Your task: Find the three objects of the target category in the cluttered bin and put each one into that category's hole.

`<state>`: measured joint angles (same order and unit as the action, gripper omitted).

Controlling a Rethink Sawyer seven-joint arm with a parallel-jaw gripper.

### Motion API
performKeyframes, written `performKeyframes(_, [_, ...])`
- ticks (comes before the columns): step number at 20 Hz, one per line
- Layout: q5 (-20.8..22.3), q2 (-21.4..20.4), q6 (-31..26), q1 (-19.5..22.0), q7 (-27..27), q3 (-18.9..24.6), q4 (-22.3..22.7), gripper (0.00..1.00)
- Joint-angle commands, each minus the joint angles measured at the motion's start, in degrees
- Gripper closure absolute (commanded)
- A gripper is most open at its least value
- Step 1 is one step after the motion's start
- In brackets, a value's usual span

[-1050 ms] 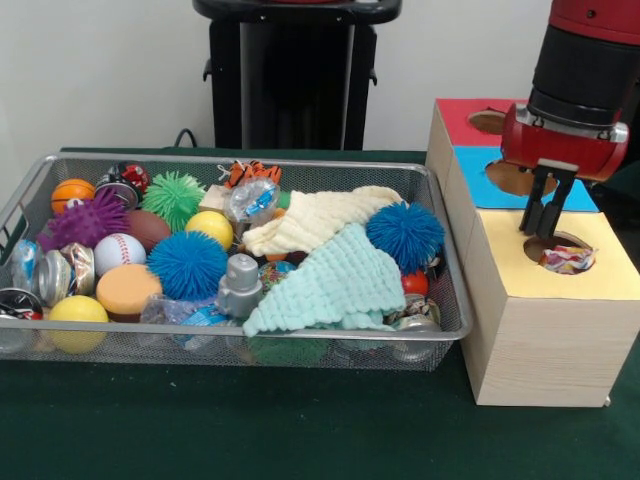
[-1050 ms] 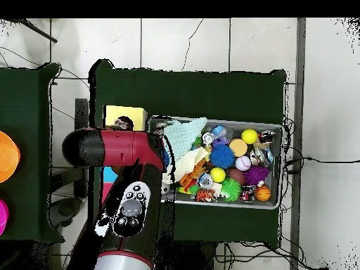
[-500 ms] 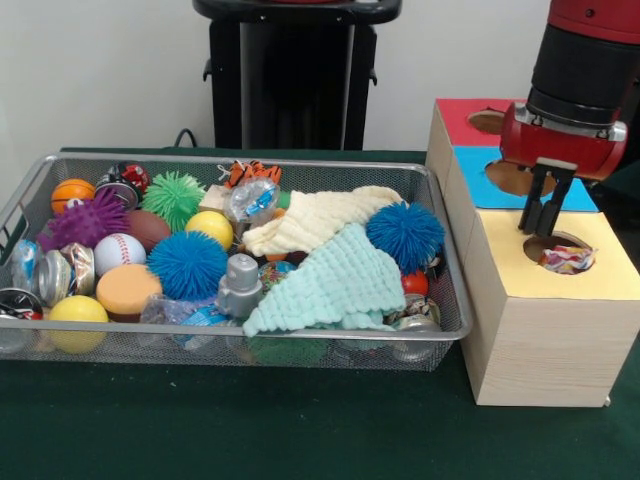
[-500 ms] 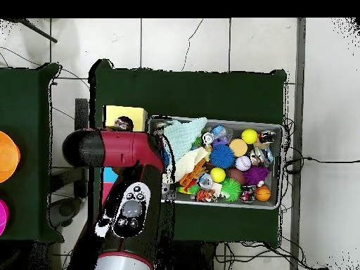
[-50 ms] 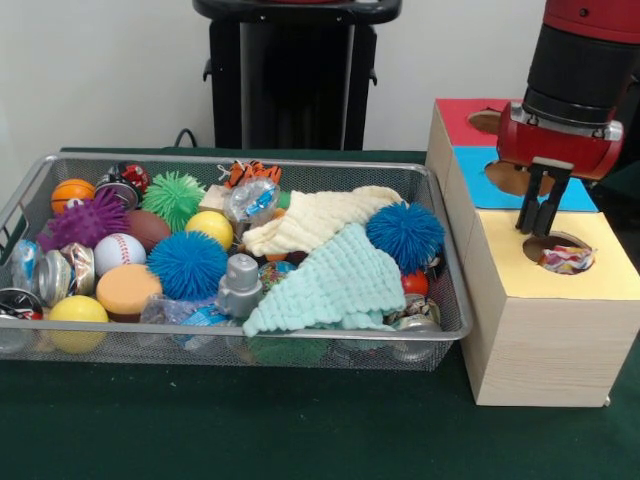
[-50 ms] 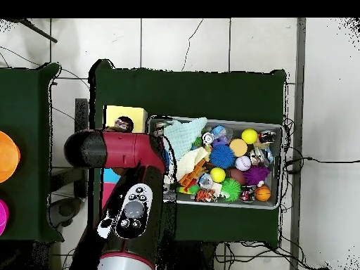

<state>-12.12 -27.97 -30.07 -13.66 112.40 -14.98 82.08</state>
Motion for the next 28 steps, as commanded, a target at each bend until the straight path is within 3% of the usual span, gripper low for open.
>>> performKeyframes(1, [-2.0, 4.8, 2.4, 2.1, 10.9, 5.9, 5.5, 1.0])
performKeyframes(15, [-5.4, 4.5, 1.9, -1.5, 14.6, 5.1, 4.9, 1.0])
performKeyframes(28, [-8.8, 7.6, -3.2, -4.4, 17.5, 2.4, -3.0, 1.0])
